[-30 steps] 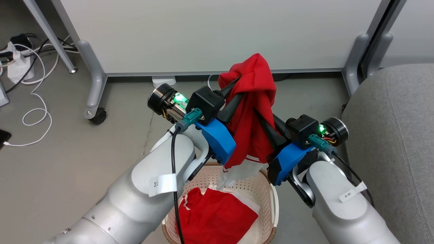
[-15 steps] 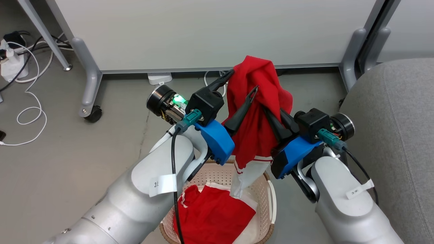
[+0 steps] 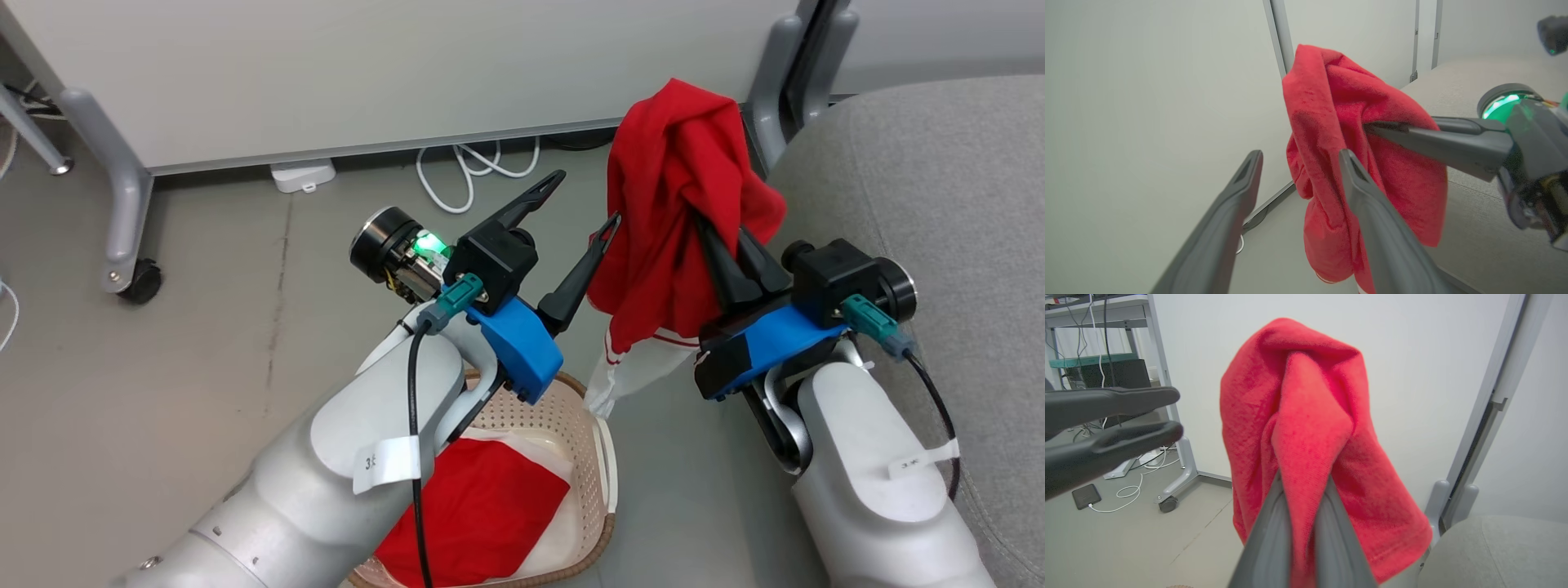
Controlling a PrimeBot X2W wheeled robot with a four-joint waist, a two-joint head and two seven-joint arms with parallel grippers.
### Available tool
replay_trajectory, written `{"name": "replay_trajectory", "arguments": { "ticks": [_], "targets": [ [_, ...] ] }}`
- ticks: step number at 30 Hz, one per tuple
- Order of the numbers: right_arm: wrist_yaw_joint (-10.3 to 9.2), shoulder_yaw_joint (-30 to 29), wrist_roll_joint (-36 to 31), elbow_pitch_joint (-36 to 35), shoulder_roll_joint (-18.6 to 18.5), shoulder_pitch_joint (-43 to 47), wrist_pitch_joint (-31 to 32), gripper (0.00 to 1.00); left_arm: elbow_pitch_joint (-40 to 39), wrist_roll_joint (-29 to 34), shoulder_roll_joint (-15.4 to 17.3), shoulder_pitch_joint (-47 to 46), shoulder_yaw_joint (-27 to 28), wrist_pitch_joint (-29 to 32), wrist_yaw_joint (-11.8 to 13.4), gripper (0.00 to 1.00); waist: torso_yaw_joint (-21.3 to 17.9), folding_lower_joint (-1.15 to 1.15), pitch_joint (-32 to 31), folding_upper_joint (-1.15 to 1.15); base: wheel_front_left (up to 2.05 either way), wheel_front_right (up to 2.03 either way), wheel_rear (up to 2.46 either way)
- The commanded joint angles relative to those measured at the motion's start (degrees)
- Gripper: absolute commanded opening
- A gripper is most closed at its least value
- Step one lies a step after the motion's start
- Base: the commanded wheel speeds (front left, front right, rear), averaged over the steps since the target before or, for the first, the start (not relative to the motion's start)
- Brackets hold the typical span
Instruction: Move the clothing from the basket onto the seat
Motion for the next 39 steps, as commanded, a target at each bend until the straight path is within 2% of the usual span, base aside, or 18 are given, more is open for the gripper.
{"name": "replay_trajectory", "arguments": {
  "ticks": [1,14,24,31,39],
  "targets": [
    [0.01,-1.1,-0.68,-1.19,-0.11,0.83,-0.06,0.0,-0.41,0.34,0.33,0.35,-0.04,-0.28,0.03,1.0,-1.98,-0.01,1.14,0.0,0.0,0.0,0.0],
    [0.01,-9.01,-2.85,-8.16,-0.51,3.56,-0.06,0.0,-2.58,1.88,0.3,0.87,-2.0,-0.33,-0.22,1.0,-9.88,-0.01,3.39,0.0,0.0,0.0,0.0],
    [0.01,-15.5,-3.09,-13.41,-1.71,10.31,-0.06,0.0,-3.54,2.2,-0.08,1.96,-3.26,-0.38,-0.18,1.0,-15.69,-0.01,3.47,0.0,0.0,0.0,0.0],
    [0.01,-17.64,-3.12,-15.29,-1.8,14.79,-0.06,0.0,-3.42,2.56,-0.81,2.75,-4.52,-0.4,-0.57,1.0,-18.1,-0.01,3.49,0.0,0.0,0.0,0.0],
    [0.01,-18.86,-3.06,-16.93,-1.03,16.86,-0.06,0.0,-3.09,2.8,-1.28,2.47,-4.82,-0.42,-0.88,1.0,-18.86,-0.01,3.99,0.0,0.0,0.0,0.0]
  ]
}}
